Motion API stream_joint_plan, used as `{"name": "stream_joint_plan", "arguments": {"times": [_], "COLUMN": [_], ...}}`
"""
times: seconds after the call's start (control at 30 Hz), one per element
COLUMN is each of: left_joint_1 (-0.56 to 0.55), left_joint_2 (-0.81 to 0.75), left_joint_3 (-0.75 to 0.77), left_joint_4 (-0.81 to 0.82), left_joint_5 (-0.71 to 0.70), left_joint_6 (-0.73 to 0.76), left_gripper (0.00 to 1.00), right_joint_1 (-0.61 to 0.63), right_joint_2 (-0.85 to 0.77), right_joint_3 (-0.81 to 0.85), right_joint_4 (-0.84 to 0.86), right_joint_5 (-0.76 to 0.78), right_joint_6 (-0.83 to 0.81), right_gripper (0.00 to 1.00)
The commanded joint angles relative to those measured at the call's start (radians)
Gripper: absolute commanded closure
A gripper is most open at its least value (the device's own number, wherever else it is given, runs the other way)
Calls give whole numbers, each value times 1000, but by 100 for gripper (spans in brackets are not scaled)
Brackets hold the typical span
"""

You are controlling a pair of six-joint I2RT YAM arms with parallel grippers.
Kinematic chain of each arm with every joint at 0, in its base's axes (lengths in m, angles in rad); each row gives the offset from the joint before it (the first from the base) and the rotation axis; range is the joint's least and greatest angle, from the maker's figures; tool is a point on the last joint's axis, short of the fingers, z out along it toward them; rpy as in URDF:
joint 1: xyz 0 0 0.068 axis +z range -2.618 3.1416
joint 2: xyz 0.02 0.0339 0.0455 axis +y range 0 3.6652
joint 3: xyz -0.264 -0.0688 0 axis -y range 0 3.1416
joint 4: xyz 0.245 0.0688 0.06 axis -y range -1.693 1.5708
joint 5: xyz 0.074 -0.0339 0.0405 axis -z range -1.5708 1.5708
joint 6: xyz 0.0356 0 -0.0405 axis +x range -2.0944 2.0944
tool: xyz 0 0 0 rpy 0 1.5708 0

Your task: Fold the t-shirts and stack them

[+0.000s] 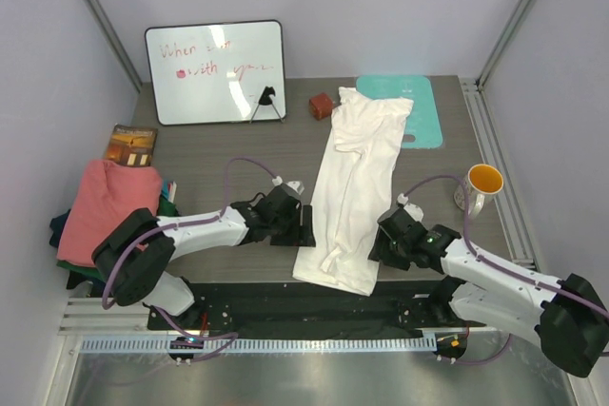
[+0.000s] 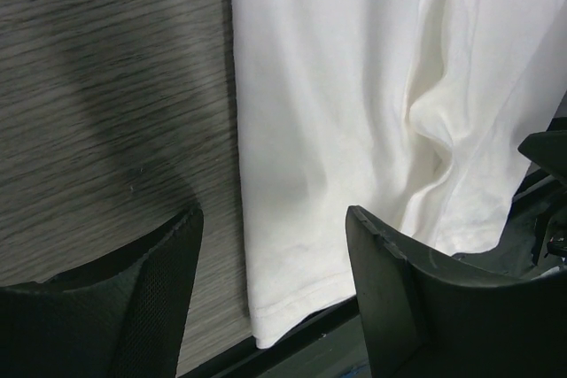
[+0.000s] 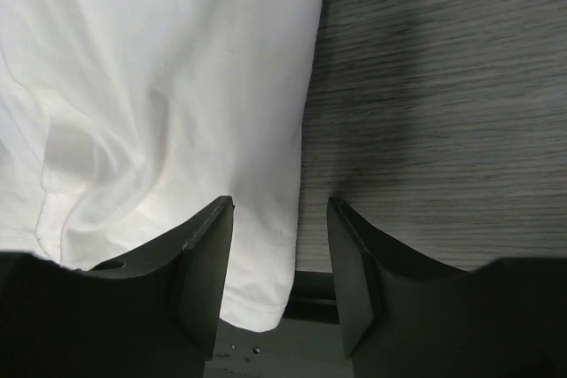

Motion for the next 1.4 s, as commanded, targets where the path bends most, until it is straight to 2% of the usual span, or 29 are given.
{"name": "stream_joint_plan", "arguments": {"times": [0.0, 0.23, 0.5, 0.67, 0.8, 0.93, 1.03, 1.07, 1.1, 1.13, 1.2, 1.23, 1.3, 1.37], "left_joint_1": [0, 0, 0, 0, 0, 0, 0, 0, 0, 0, 0, 0, 0, 0], "left_joint_2": [24, 44, 12, 30, 87, 131, 150, 148, 143, 137, 114, 105, 82, 68], "left_joint_3": [-21, -14, -30, -62, -71, -83, -83, -83, -85, -85, -80, -77, -64, -48], "left_joint_4": [9, 17, -43, -26, 14, 57, 66, 66, 63, 62, 39, 26, -18, -68], "left_joint_5": [25, 46, 20, 28, 68, 94, 105, 105, 106, 105, 89, 80, 63, 34], "left_joint_6": [1, 7, -1, -8, -19, -33, -36, -37, -37, -37, -37, -36, -25, -14], "left_gripper": [33, 34, 34, 33, 37, 44, 52, 61, 64, 67, 73, 76, 88, 100], "right_joint_1": [59, 101, 277, 351, 381, 391, 392, 392, 392, 392, 392, 392, 392, 392], "right_joint_2": [-23, 25, 169, 220, 238, 253, 266, 276, 281, 285, 286, 282, 263, 246], "right_joint_3": [-30, -19, -13, -13, -26, -35, -53, -56, -53, -50, -41, -36, -23, -12], "right_joint_4": [-21, -21, 22, 63, 108, 128, 155, 160, 160, 162, 158, 149, 136, 105], "right_joint_5": [100, 80, 89, 98, 97, 111, 111, 111, 111, 114, 118, 125, 137, 158], "right_joint_6": [96, 132, 247, 296, 319, 316, 316, 316, 314, 311, 307, 304, 301, 291], "right_gripper": [47, 46, 46, 46, 46, 52, 55, 57, 60, 69, 78, 85, 96, 99]}}
